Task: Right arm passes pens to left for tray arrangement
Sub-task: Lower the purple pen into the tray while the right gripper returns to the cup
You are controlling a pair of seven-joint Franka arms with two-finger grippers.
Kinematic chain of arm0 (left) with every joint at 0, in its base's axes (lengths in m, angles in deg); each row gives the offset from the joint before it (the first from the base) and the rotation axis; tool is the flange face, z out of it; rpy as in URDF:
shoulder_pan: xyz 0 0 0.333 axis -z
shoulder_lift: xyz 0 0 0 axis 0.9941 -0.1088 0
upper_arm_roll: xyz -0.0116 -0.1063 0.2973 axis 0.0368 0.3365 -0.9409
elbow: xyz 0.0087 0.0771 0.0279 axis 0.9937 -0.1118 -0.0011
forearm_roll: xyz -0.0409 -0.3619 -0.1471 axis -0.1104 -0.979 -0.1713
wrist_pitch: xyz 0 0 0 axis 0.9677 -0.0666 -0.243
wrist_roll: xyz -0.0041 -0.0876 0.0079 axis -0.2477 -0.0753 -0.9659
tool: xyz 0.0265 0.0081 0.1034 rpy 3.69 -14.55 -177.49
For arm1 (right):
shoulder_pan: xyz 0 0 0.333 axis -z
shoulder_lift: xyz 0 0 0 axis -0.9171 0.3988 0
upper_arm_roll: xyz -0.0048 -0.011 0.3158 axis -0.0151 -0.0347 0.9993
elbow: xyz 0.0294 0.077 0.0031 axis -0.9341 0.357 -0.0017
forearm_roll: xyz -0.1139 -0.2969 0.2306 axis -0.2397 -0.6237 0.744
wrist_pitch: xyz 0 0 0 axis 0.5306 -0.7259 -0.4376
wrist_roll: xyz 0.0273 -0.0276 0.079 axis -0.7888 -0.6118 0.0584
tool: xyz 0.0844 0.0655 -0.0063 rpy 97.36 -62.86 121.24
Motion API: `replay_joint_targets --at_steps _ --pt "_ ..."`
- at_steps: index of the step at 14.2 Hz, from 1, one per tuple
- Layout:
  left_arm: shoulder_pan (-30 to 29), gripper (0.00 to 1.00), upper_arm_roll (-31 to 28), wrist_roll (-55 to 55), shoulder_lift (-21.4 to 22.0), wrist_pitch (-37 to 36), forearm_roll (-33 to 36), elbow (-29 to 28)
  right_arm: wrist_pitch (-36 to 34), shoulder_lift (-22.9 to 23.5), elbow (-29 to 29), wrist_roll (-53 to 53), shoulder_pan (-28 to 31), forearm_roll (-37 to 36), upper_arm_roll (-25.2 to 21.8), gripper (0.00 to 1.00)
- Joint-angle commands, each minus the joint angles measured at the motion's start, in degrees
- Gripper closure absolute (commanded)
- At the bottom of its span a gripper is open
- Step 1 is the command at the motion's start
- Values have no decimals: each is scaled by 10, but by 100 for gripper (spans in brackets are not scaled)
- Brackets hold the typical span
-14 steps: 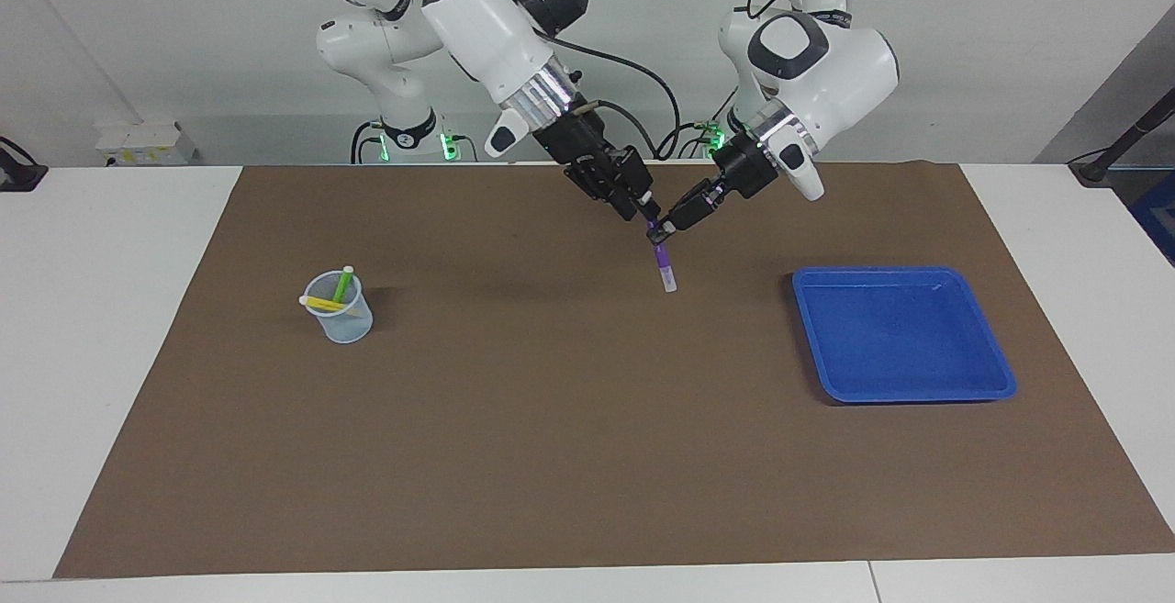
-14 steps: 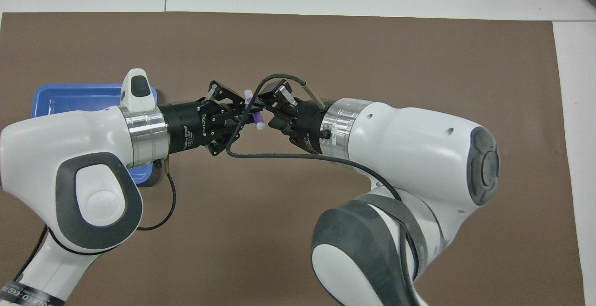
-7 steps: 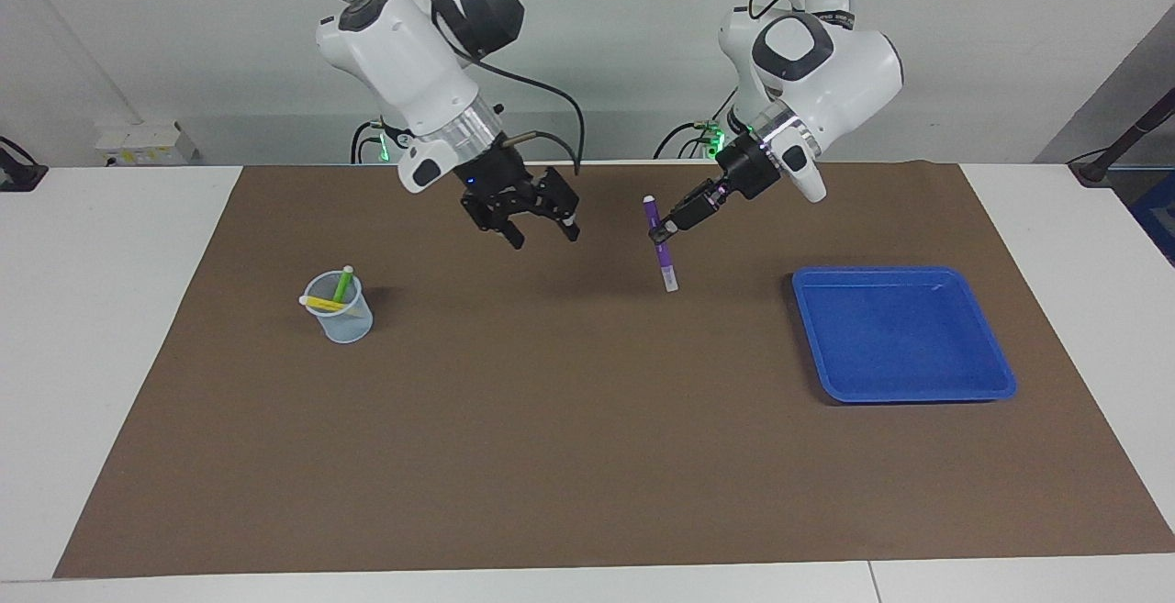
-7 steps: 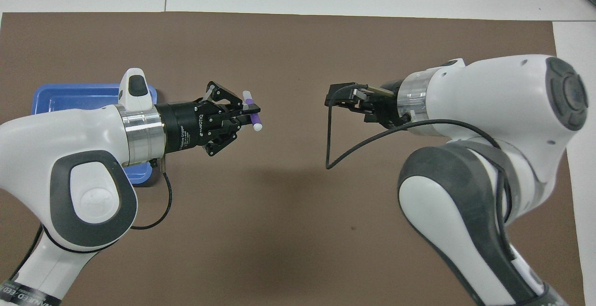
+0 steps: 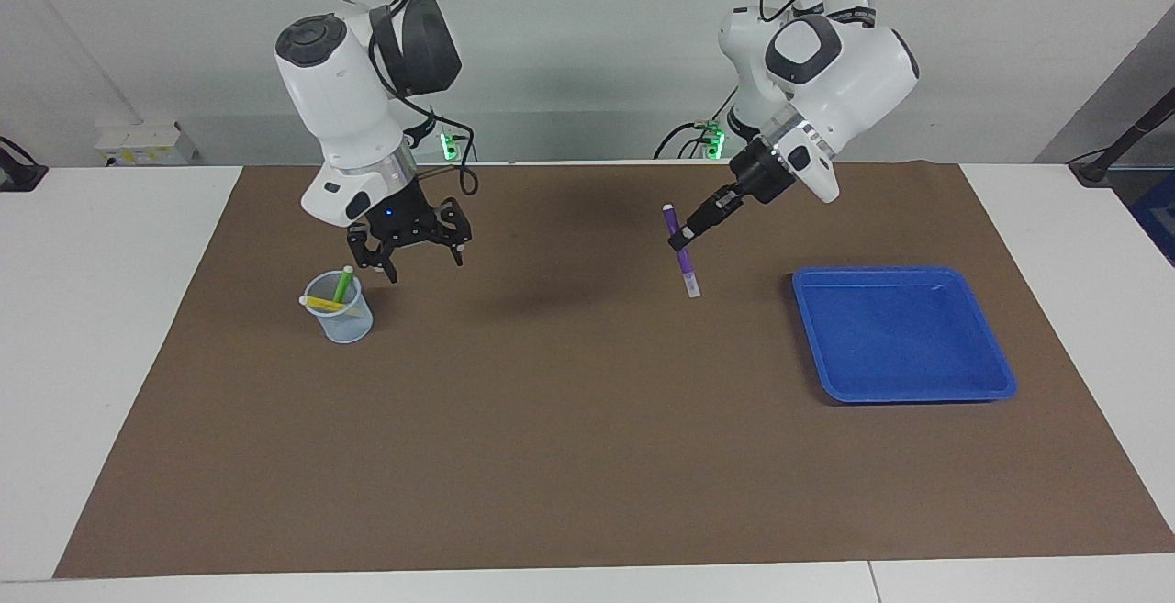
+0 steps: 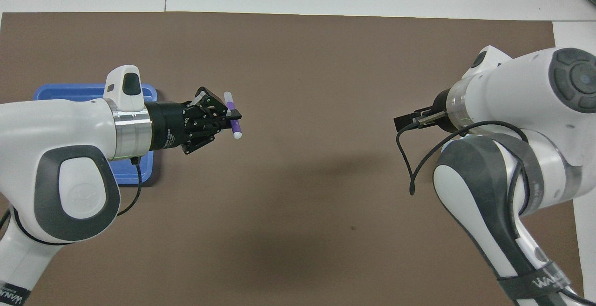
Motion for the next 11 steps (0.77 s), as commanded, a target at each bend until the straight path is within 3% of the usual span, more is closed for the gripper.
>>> replay_joint_targets --at_steps 1,5,8,11 --pt "-45 100 1 -67 6 -58 47 7 -16 -55 77 38 27 -40 6 0" --pt "-82 100 1 -148 6 -110 149 13 -5 -69 129 109 76 -93 7 0" --pt "-107 100 1 -224 5 -134 223 13 -4 -63 148 109 96 -95 7 17" --pt "-139 100 1 -301 -7 -143 271 13 48 -61 188 110 118 -95 7 20"
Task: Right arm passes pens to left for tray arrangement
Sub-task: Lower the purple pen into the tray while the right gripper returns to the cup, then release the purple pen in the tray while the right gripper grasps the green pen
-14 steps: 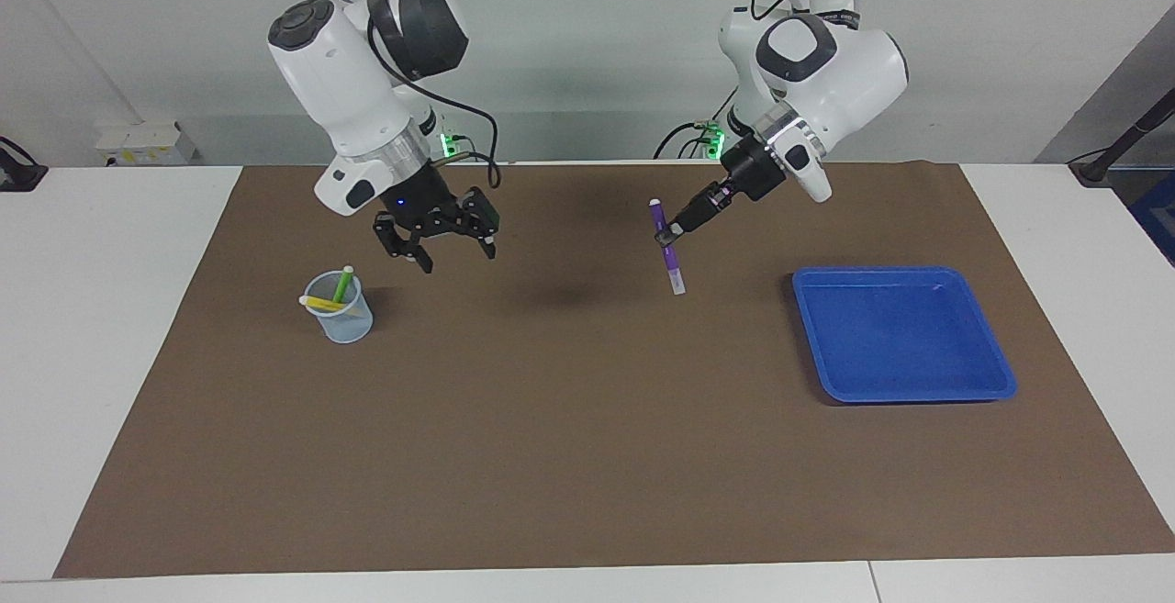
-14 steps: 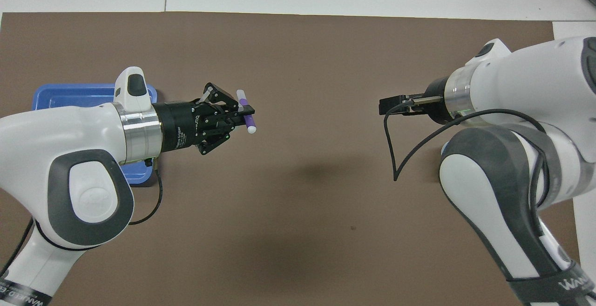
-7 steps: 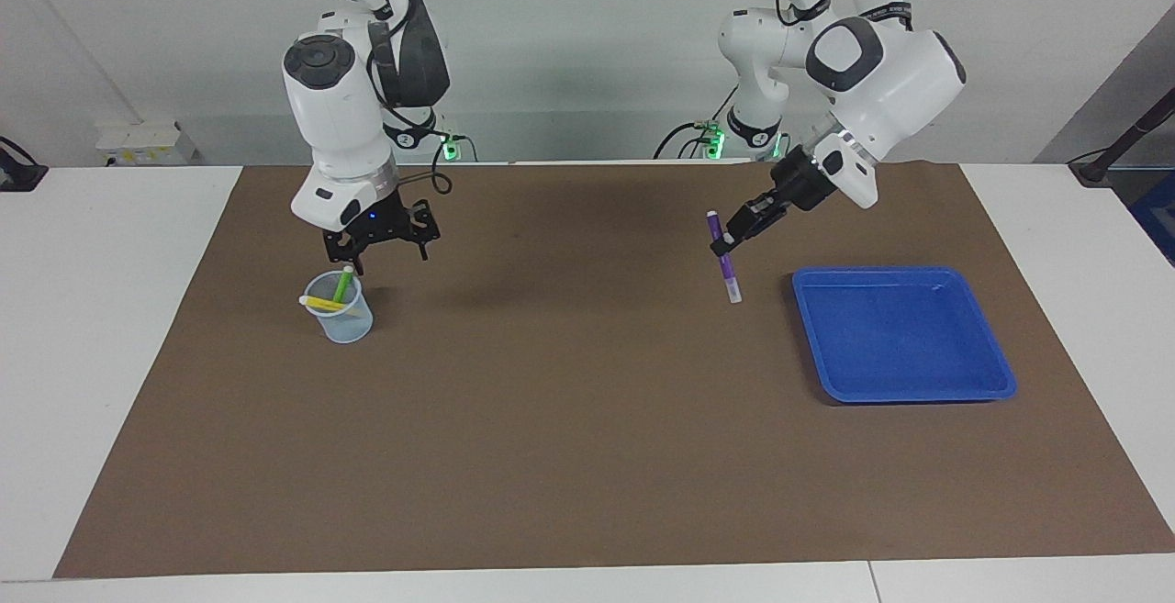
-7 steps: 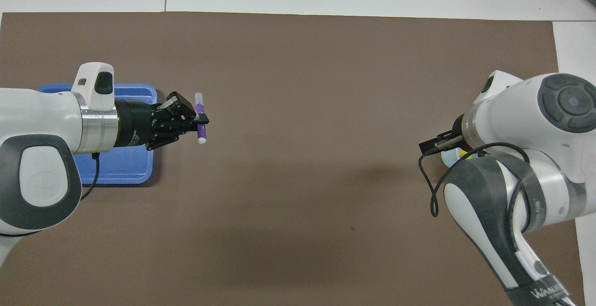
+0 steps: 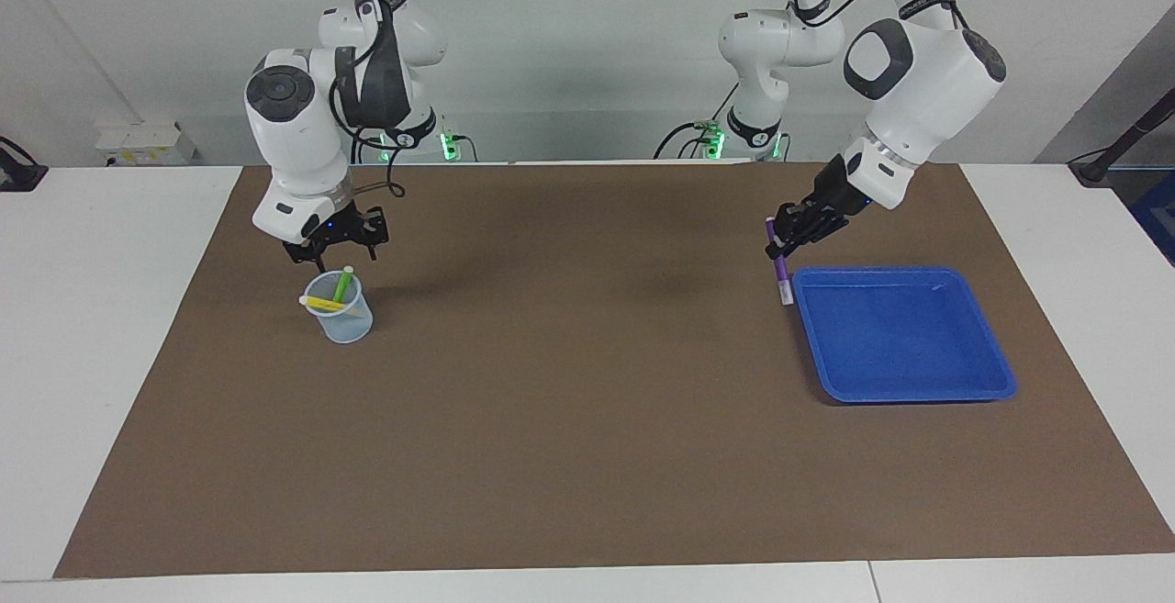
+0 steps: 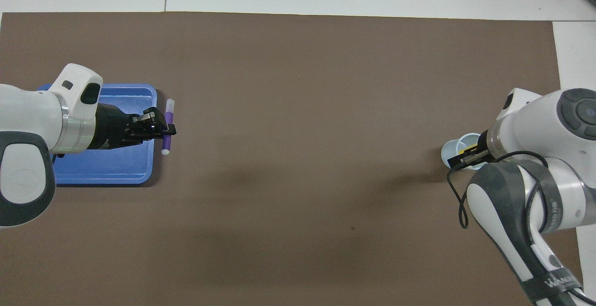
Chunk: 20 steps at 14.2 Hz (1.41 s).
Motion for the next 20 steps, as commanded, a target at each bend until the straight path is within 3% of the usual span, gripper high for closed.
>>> replay_joint_targets --at_steps 1,6,9,16,20 --pt "-27 100 4 -56 -13 -15 62 5 42 -8 41 6 22 -11 8 20" --pt "-58 100 4 -135 -52 5 143 8 47 1 48 -22 29 -10 9 26" --pt "-75 100 4 -154 -66 24 151 9 49 2 48 -20 36 -10 9 35" --pt "-88 100 3 -181 -120 89 166 7 60 2 58 -20 42 -9 9 43" --pt "-101 100 3 -185 -160 129 199 7 61 2 58 -17 42 -9 9 68"
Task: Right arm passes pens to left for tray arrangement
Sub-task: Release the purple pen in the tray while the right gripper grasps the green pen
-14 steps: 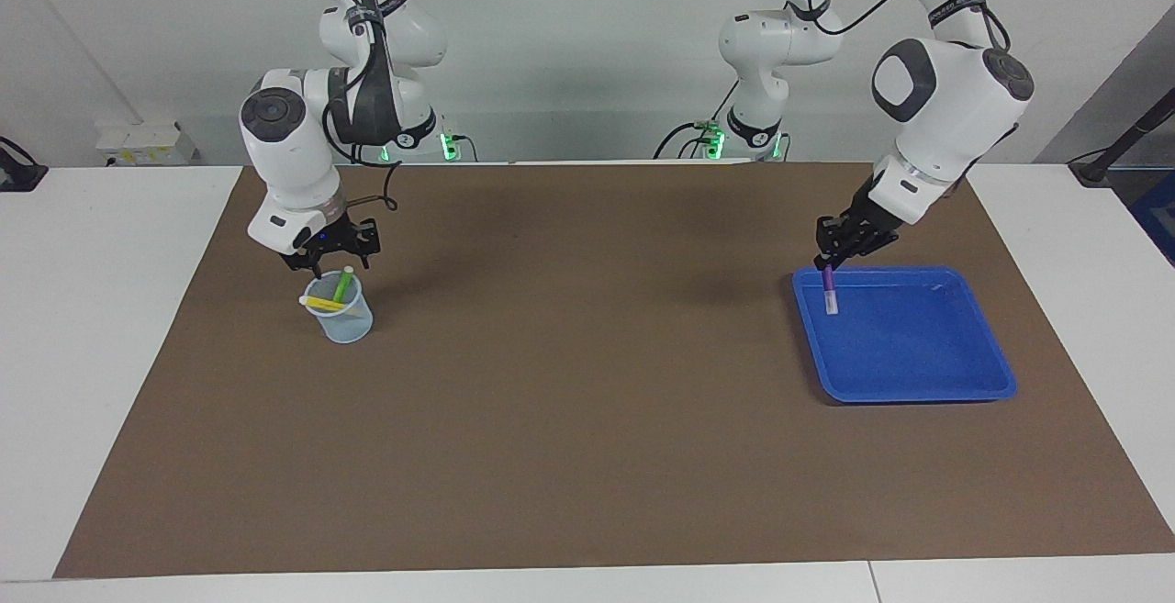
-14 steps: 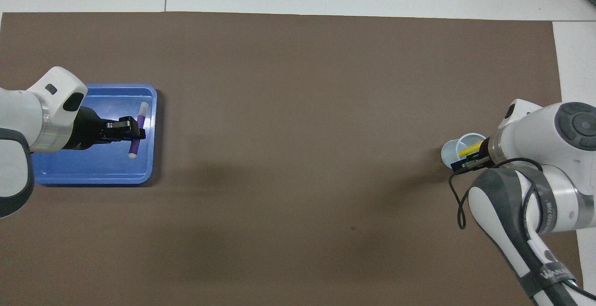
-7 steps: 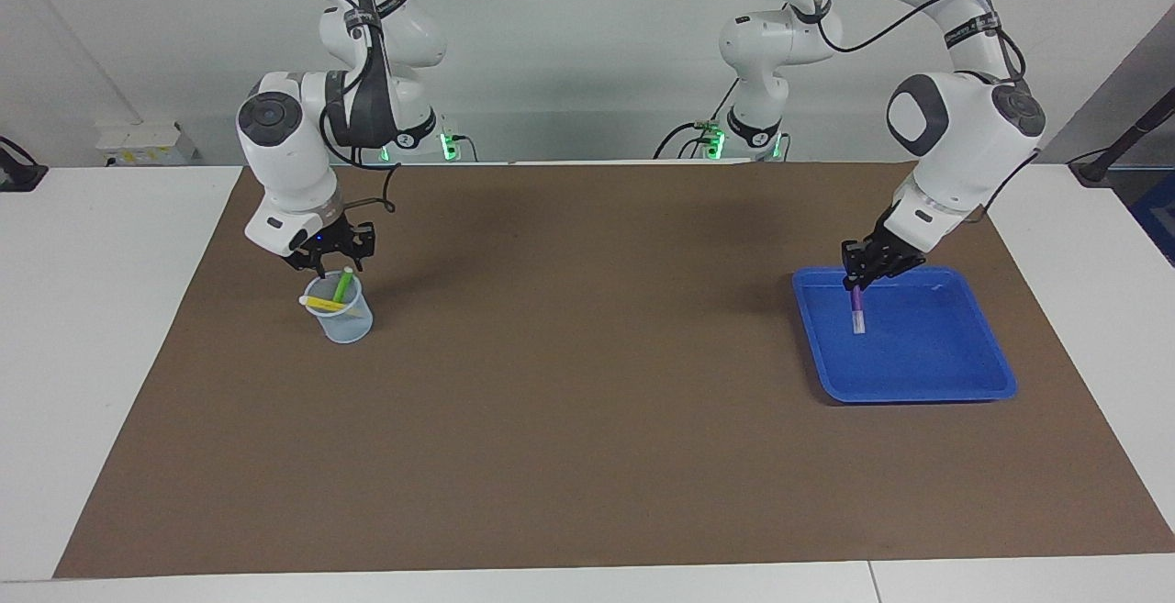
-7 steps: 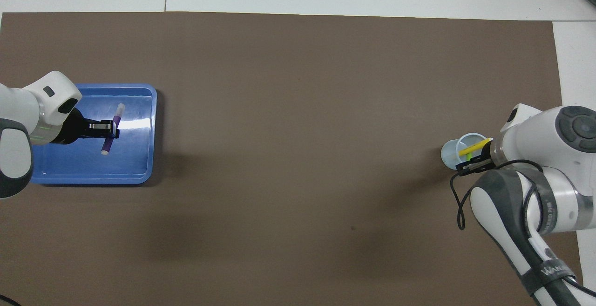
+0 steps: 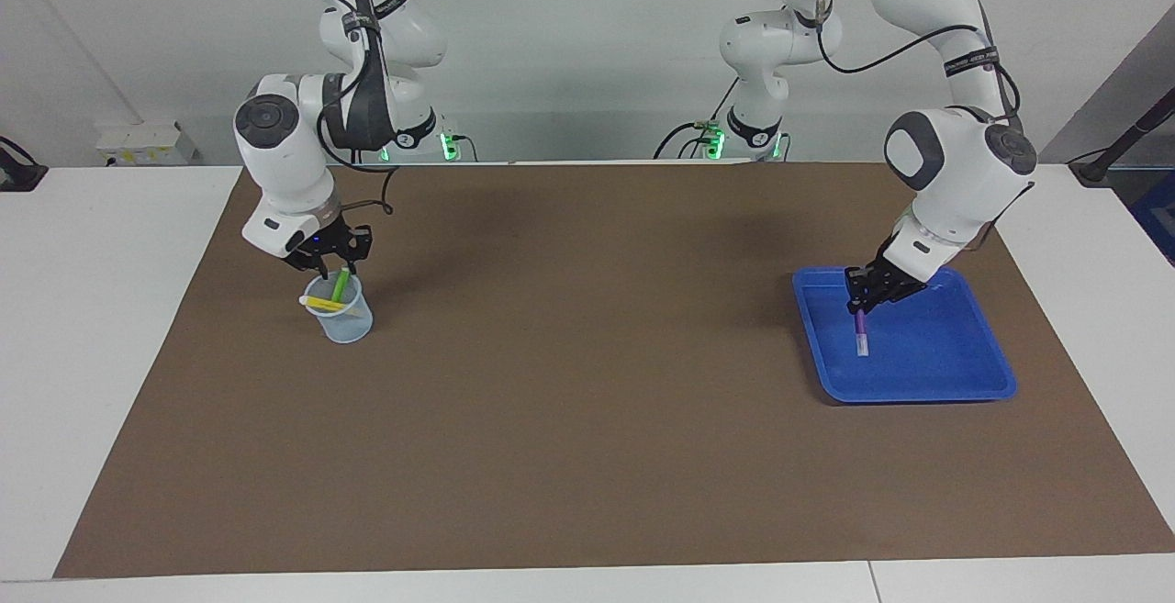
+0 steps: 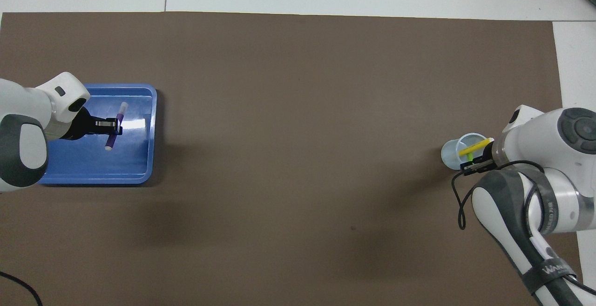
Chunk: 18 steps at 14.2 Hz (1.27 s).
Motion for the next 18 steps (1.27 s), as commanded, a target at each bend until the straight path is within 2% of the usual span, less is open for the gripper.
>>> replay_joint_targets --at_steps 1,5,7,10,13,15,17,18 --pt "-12 100 4 -8 -32 32 23 7 16 -2 8 -6 11 -9 9 72" --pt "-16 100 4 -9 -60 67 25 6 16 -1 8 12 13 -9 9 93" --pt "-13 100 4 -10 -67 80 26 2 16 -1 8 21 19 -9 9 100" --pt "-13 100 4 -10 -76 92 73 1 10 1 1 39 22 -9 9 100" --pt "-12 100 4 -10 -80 105 75 -3 -8 6 -23 52 21 -9 9 100" --pt "-7 100 4 -10 -81 113 75 -4 -36 9 -53 59 16 -10 9 100" --pt "-5 93 5 -10 -82 115 75 -4 -70 11 -95 79 11 -12 9 100" --pt "-5 94 5 -10 -81 115 75 -4 -85 13 -117 93 11 -16 9 100"
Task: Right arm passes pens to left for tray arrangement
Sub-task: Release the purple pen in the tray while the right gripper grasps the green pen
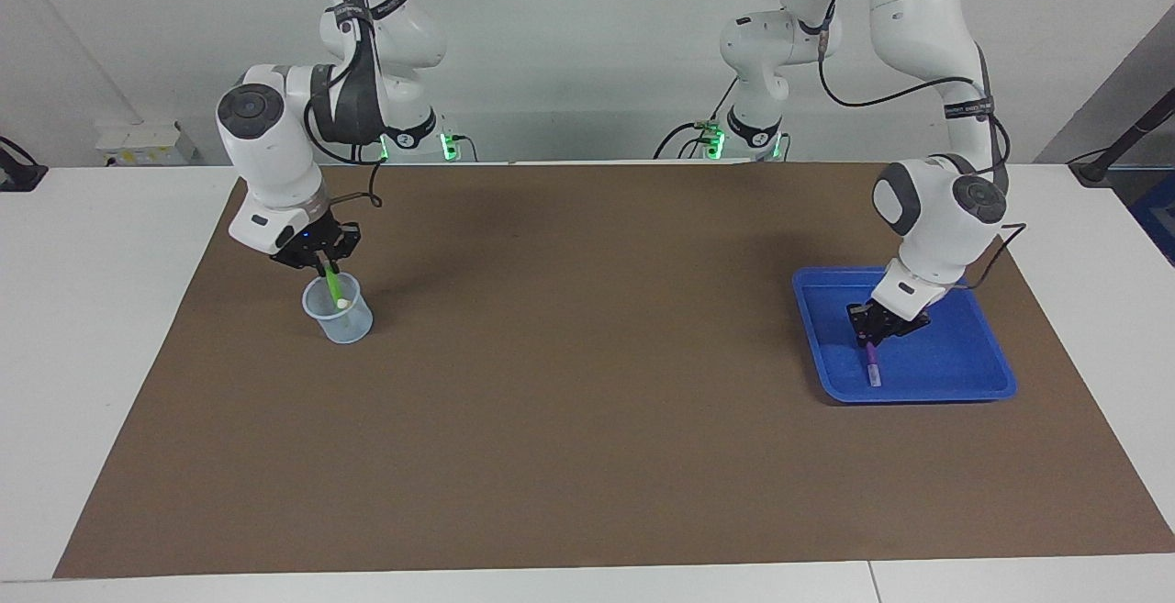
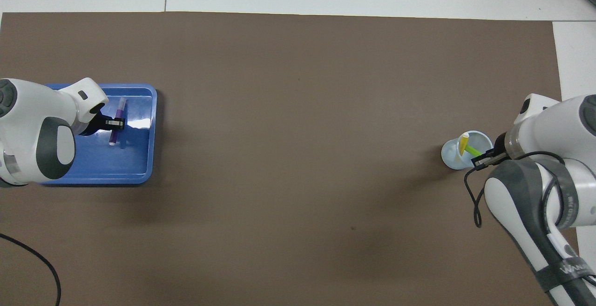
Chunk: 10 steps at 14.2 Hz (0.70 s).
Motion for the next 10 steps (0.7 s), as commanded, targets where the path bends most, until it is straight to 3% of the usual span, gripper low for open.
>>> replay_joint_targets --at_steps 1,4,5,7,10 --pt "3 100 0 -4 -7 12 10 -3 -47 13 -75 40 4 -19 9 100" --pt "8 100 0 -4 -7 7 10 -3 -109 14 -143 69 -12 -30 12 100" --pt "8 90 0 -4 -7 9 10 -3 -134 17 -168 69 -21 -31 12 100" --pt "8 31 0 -5 -7 10 11 -3 -175 17 -209 63 -42 -21 12 100" --pt "8 16 1 -10 -7 5 11 -1 -186 17 -234 40 -61 40 14 100"
